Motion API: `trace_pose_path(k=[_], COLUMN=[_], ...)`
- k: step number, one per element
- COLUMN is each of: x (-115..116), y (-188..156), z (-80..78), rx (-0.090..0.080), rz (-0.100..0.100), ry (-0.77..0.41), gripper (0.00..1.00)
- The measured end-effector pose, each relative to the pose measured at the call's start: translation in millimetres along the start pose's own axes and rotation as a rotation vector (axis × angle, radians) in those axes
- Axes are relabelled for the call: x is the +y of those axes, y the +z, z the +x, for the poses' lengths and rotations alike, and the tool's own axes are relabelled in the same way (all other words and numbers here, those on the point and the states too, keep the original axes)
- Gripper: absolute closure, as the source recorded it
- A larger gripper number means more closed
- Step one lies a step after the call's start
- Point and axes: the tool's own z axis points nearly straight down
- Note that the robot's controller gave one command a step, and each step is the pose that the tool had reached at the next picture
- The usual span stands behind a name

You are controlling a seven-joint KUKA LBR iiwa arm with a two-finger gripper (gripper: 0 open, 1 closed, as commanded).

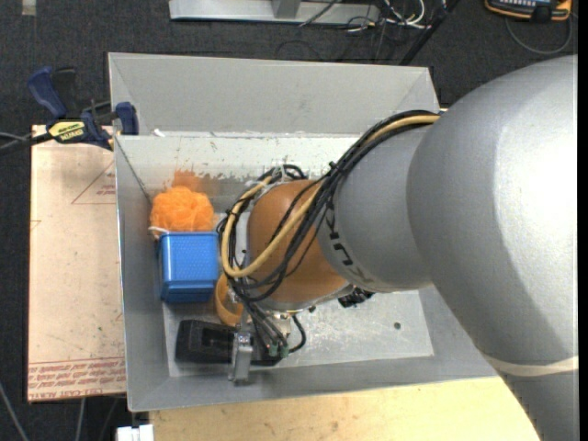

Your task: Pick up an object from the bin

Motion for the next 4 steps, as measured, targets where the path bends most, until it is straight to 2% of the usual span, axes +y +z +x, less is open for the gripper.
trace_pose_path(k=[1, 2, 3, 4], x=[-12.1, -10.2, -13.4, -13.4], y=[-13.0, 0.6, 13.6, 13.6], z=[0.5, 1.2, -0.2, -0.2], rx=[-0.003, -0.004, -0.012, -0.012], rz=[-0.001, -0.002, -0.008, -0.008], ry=[0.009, 0.098, 0.109, 0.109], gripper=[0.0, 0.0, 1.0, 1.0])
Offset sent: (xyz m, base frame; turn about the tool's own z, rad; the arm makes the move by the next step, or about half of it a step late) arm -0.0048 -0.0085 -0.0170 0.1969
